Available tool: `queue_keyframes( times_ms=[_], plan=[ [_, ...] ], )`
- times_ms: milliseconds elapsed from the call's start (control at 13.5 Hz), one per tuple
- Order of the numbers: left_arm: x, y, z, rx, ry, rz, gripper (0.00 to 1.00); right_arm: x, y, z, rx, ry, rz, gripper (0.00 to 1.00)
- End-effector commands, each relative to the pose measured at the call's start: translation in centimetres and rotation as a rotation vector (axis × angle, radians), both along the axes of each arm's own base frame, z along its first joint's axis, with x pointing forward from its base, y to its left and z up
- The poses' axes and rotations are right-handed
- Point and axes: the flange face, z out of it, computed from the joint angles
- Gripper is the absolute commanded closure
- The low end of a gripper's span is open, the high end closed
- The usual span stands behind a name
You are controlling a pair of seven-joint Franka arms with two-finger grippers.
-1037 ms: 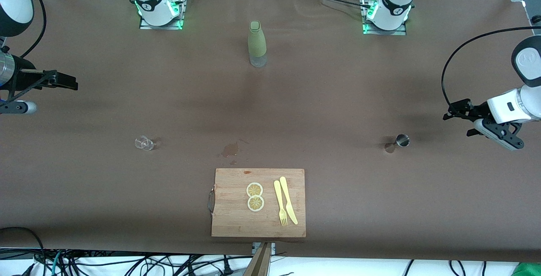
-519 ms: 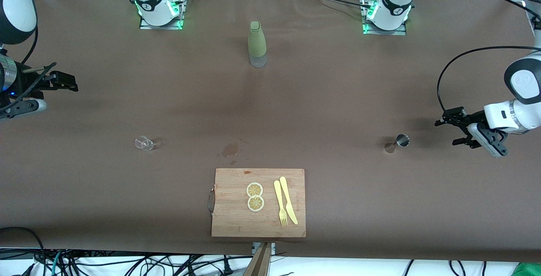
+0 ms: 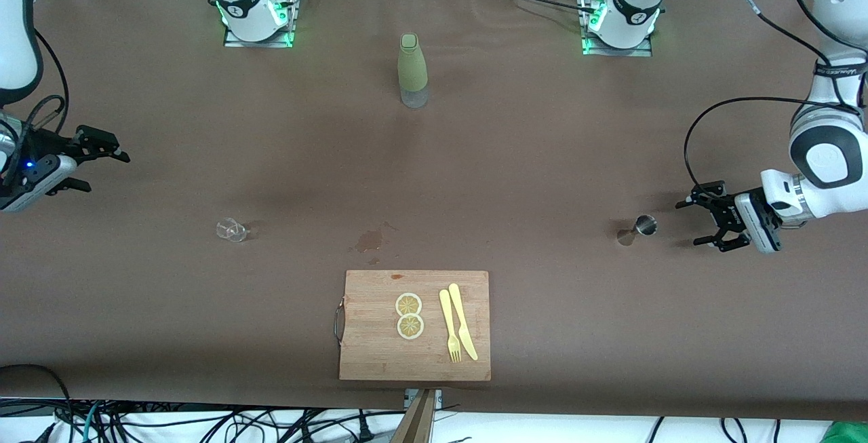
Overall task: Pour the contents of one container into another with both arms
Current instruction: 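Reach the right gripper to the beaker while the left gripper reaches the jigger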
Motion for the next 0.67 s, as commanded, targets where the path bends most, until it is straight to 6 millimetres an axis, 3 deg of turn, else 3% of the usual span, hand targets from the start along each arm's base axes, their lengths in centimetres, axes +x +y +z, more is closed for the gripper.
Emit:
queue_keyframes(
  times_ms=[0,370,593],
  plan=[
    [-0.3,1.0,-2.0,-0.046,-0.140,-0.061,0.00,-1.0,-0.6,-3.1,0.107,-0.092,0.091,0.00],
    [-1.7,0.1,-6.4,-0.133,-0.383,-0.139,0.00,-0.7,-0.4,-8.2,0.268,-0.165,0.256,0.00],
    [-2.2,-0.3,-8.2,-0.171,-0.417,-0.110,0.00,-0.3,-0.4,-11.6,0.362,-0.266,0.372,0.00]
  ],
)
